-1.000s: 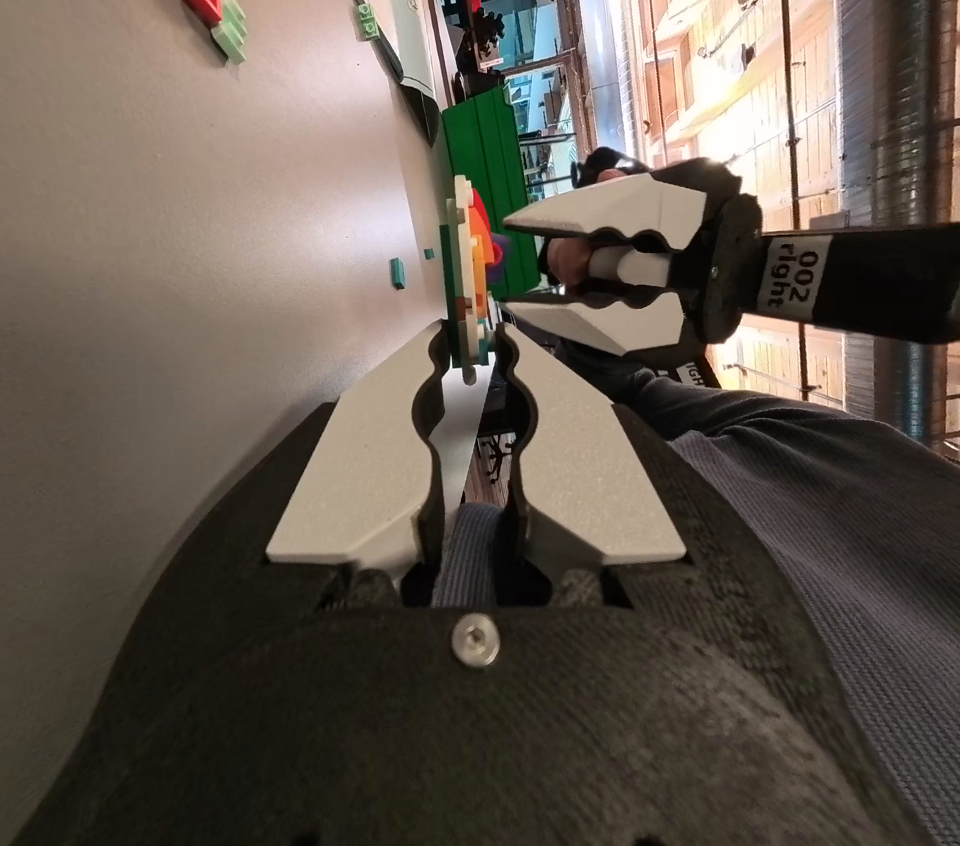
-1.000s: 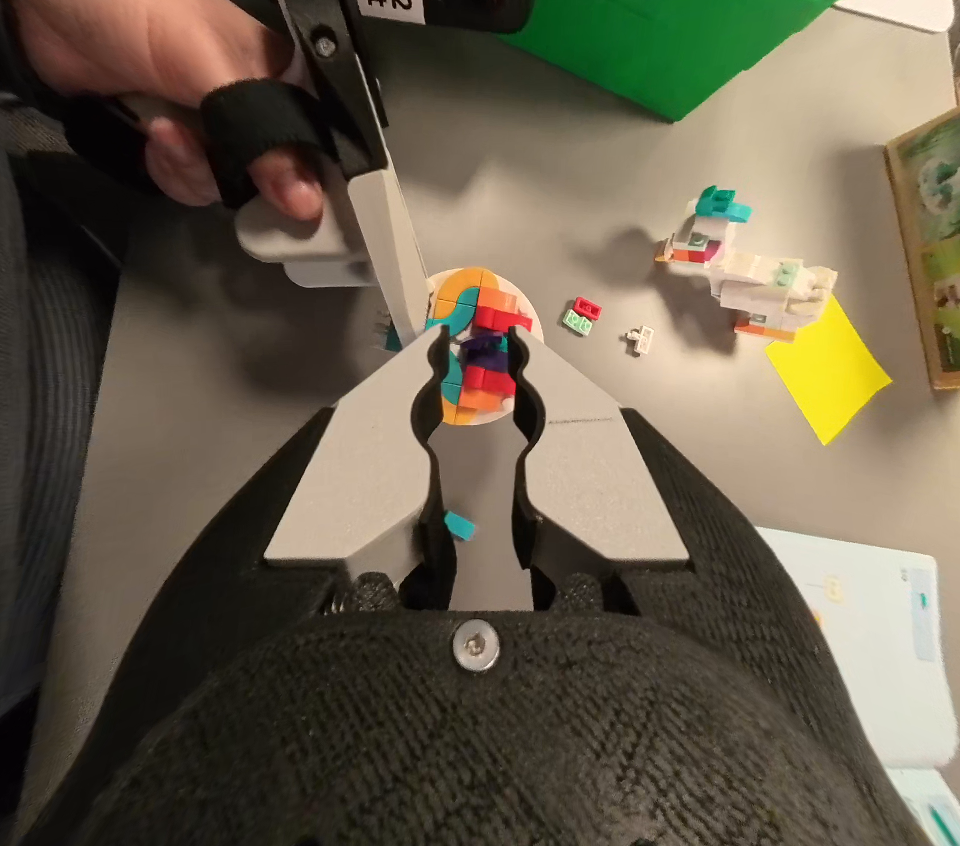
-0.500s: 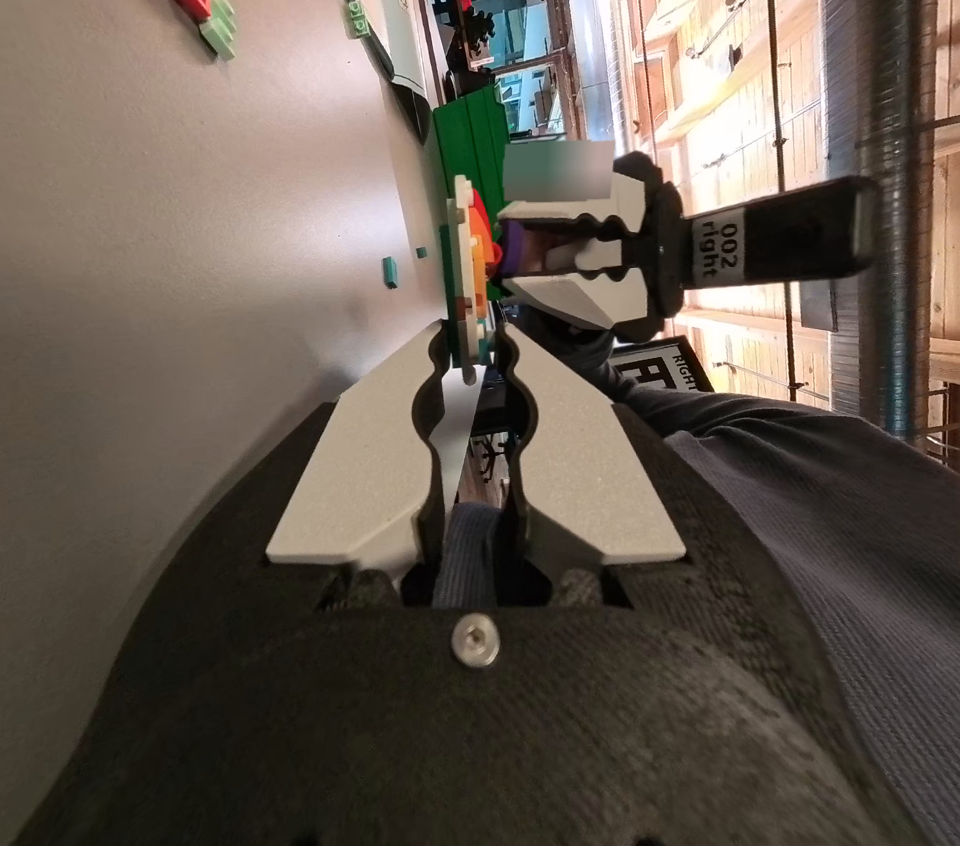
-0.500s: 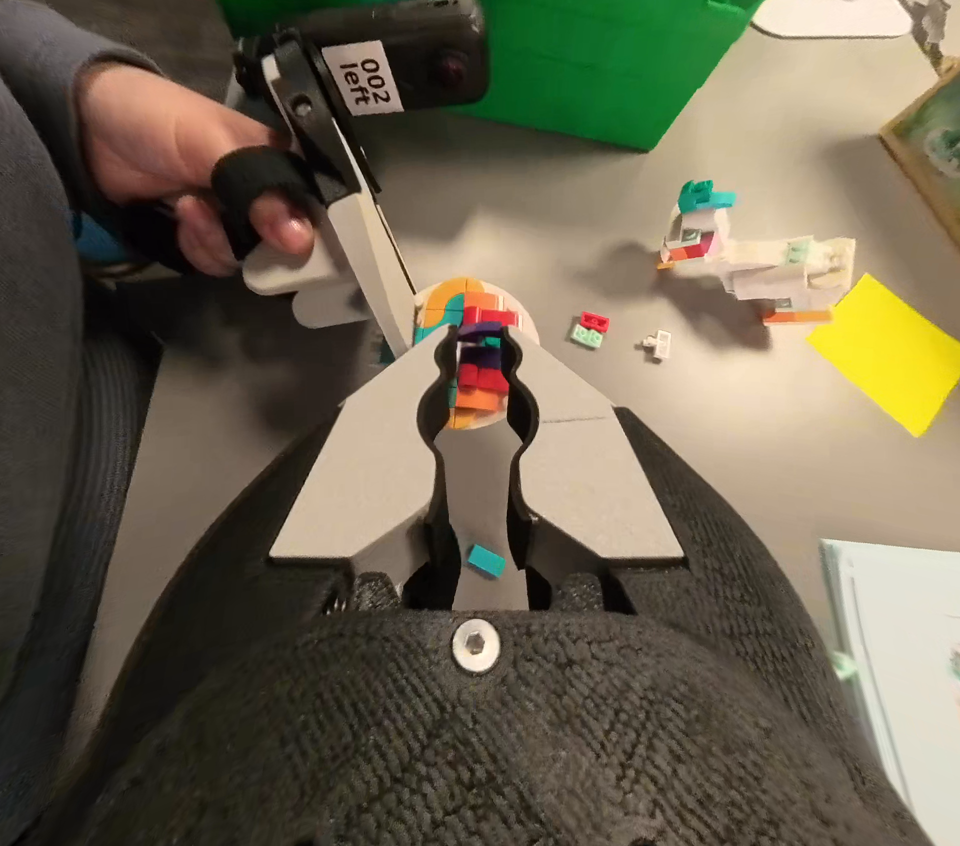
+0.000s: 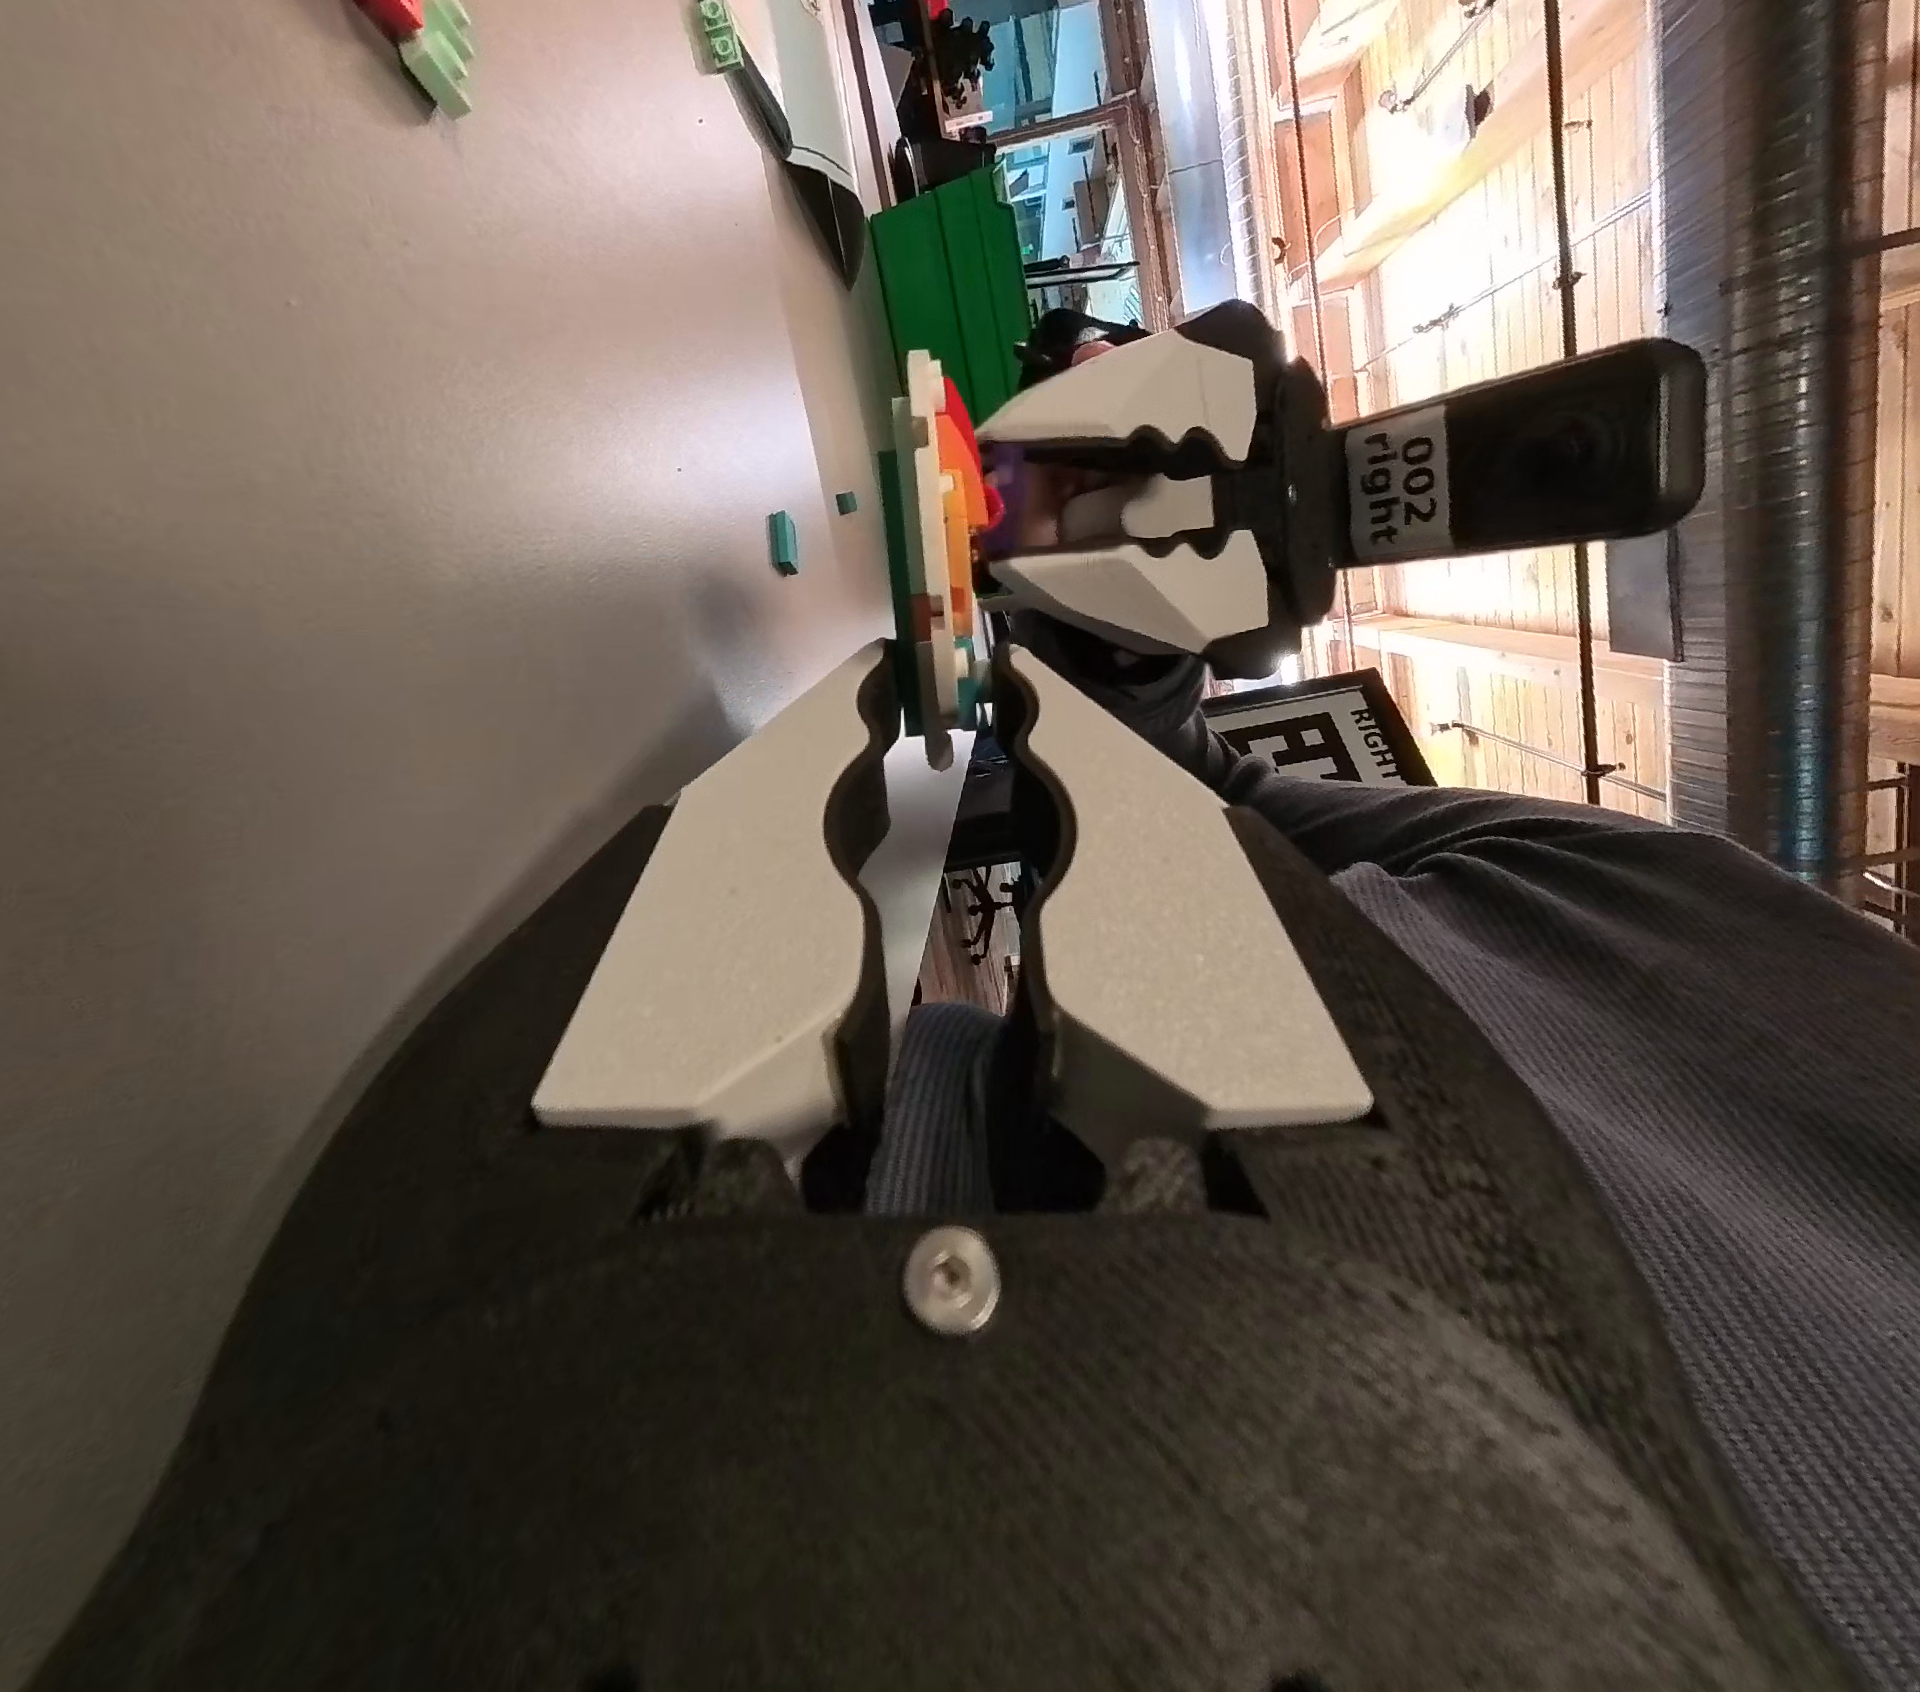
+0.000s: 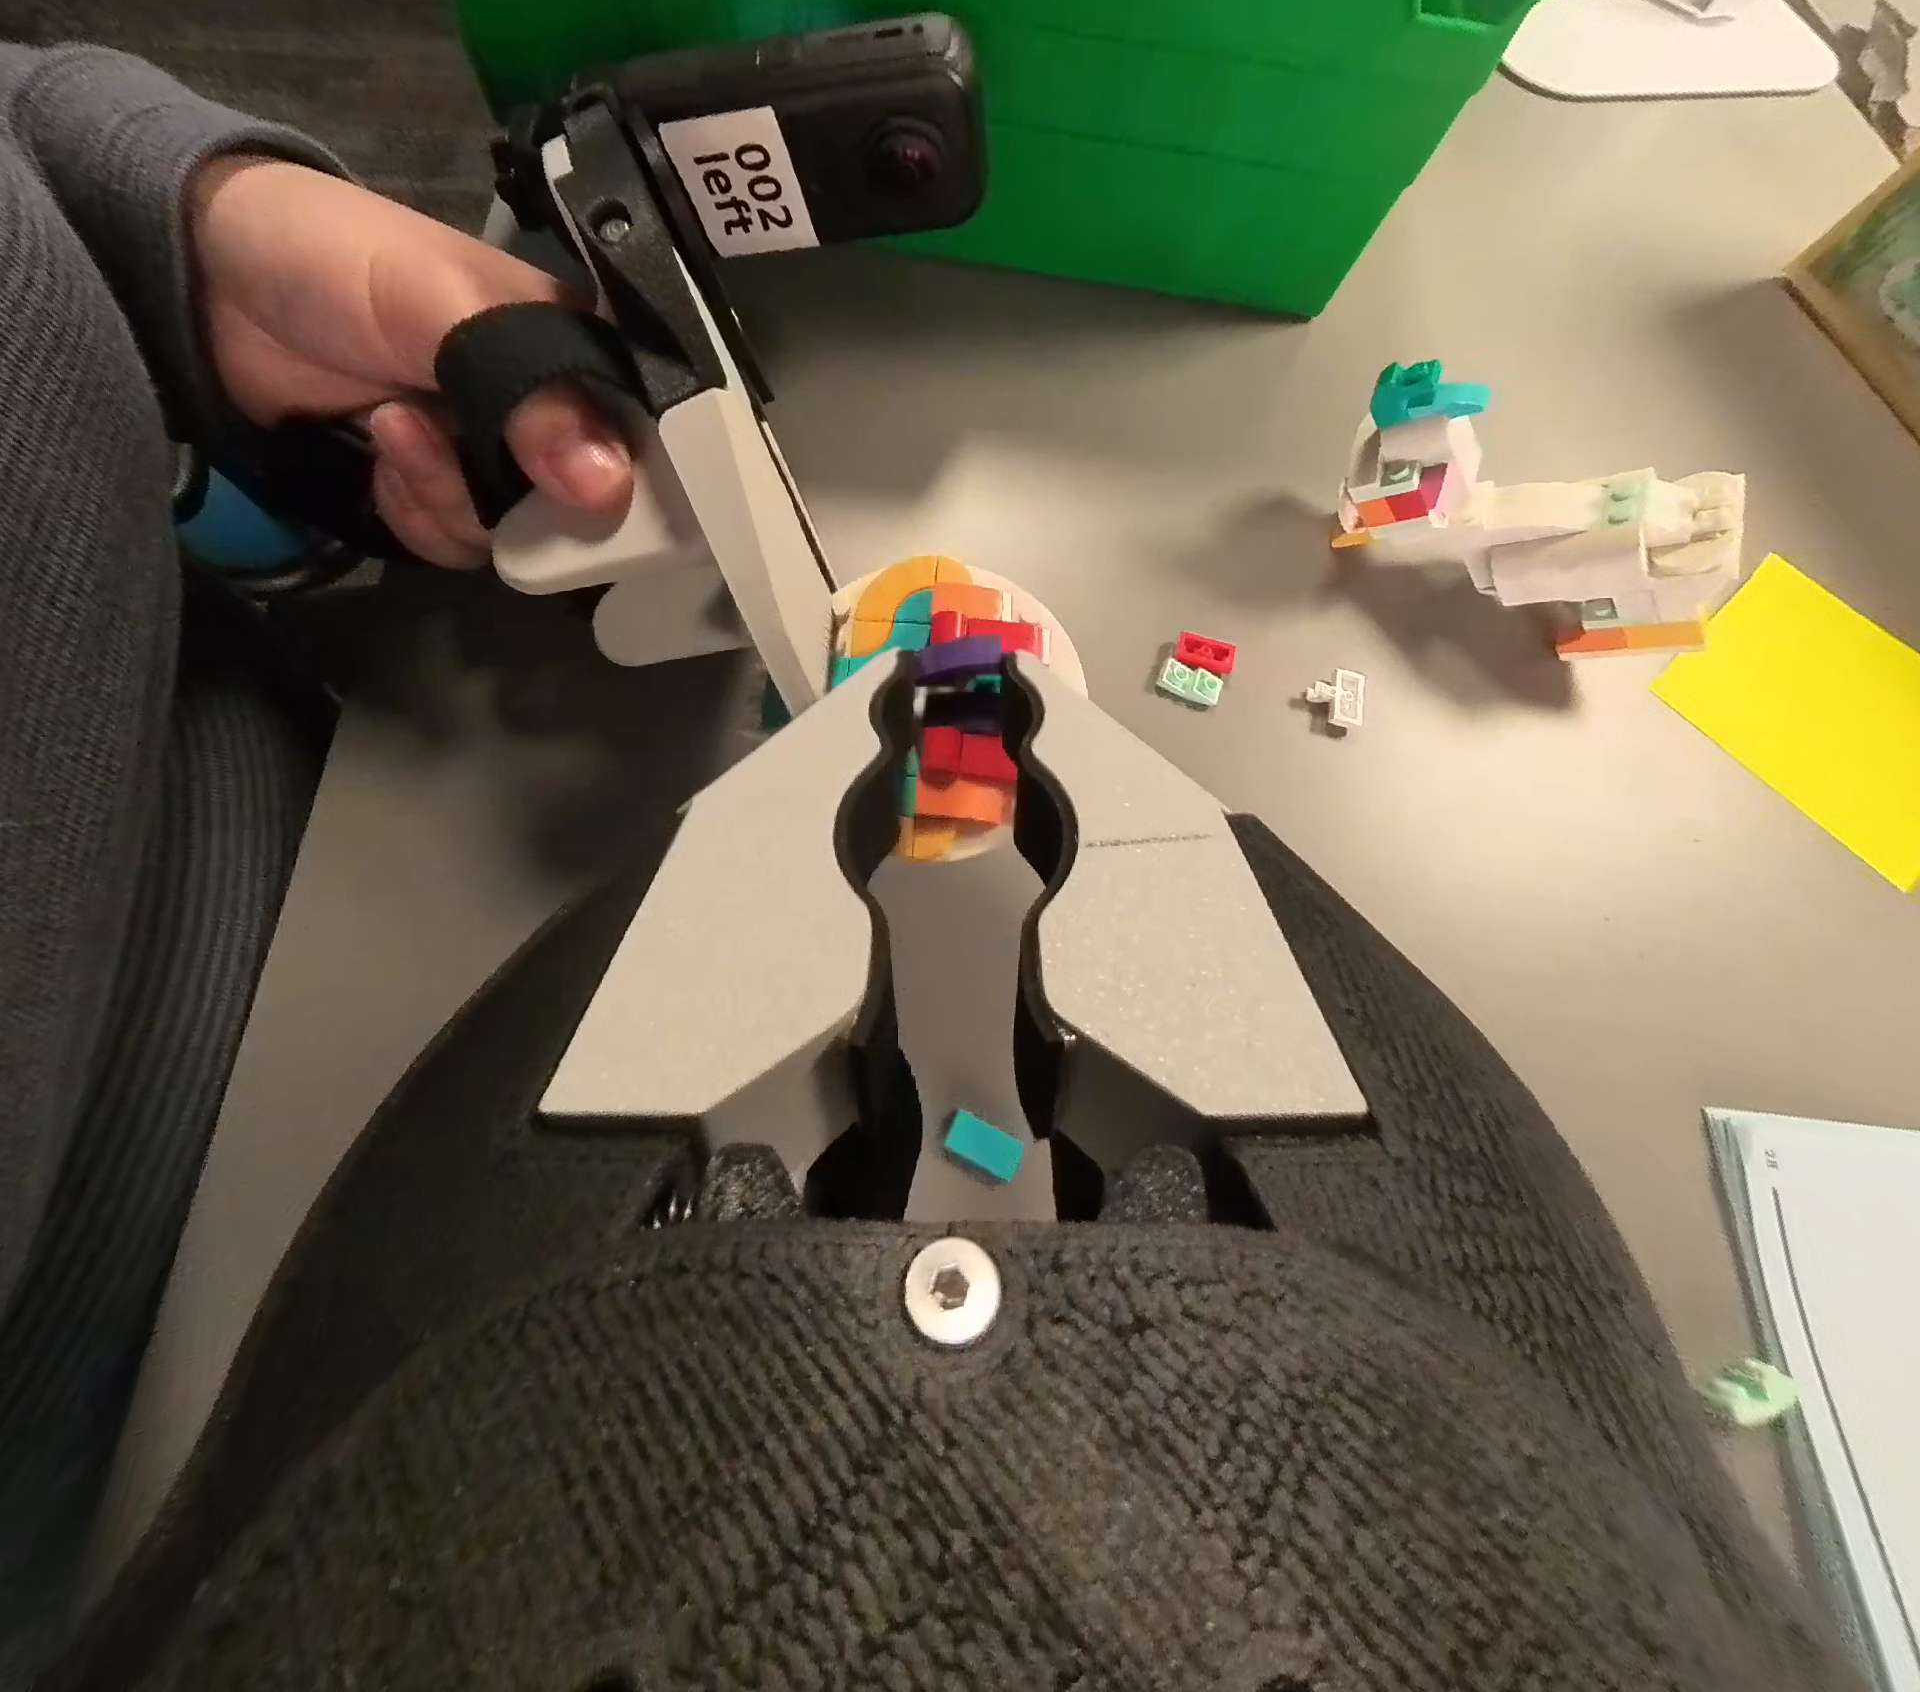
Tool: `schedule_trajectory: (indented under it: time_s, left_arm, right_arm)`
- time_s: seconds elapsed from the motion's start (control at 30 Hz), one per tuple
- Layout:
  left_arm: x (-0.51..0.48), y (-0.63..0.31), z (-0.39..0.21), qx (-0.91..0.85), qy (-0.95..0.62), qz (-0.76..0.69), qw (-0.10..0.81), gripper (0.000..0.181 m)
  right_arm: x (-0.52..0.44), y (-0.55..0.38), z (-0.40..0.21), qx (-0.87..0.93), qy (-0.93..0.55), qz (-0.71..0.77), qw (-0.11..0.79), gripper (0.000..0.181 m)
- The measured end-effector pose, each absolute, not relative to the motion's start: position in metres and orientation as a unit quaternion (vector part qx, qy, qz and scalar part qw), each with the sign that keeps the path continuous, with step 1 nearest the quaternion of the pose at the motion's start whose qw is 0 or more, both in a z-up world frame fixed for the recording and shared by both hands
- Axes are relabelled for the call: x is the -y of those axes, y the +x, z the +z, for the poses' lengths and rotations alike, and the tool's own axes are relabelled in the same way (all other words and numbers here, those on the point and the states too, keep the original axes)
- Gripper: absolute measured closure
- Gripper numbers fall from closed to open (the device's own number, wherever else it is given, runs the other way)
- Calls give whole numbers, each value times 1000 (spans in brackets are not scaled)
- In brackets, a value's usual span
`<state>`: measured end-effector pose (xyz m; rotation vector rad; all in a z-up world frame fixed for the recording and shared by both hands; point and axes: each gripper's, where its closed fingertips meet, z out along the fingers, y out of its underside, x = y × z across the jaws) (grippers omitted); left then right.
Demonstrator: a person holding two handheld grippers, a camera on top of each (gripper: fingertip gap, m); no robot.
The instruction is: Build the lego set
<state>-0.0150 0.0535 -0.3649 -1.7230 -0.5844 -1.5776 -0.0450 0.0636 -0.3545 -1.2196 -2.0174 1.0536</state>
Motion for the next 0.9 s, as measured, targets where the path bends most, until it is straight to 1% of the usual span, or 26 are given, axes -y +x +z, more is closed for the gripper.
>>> schedule_trajectory:
  time_s: [0.33,0.57,0.67,0.9]
  left_arm:
    - [-54,-15,-366,229,-668,-611,356,166]
    - [-54,-15,-366,229,-669,-611,357,166]
    - [-54,-15,-366,228,-669,-611,357,166]
    - [-54,-14,-366,227,-671,-609,357,166]
  right_arm:
    - [-67,-44,-359,763,-450,371,279,167]
    - [-67,-43,-359,771,-451,355,277,163]
    - [-70,-43,-357,778,-444,334,294,160]
    - [-63,-42,-358,815,-410,265,311,160]
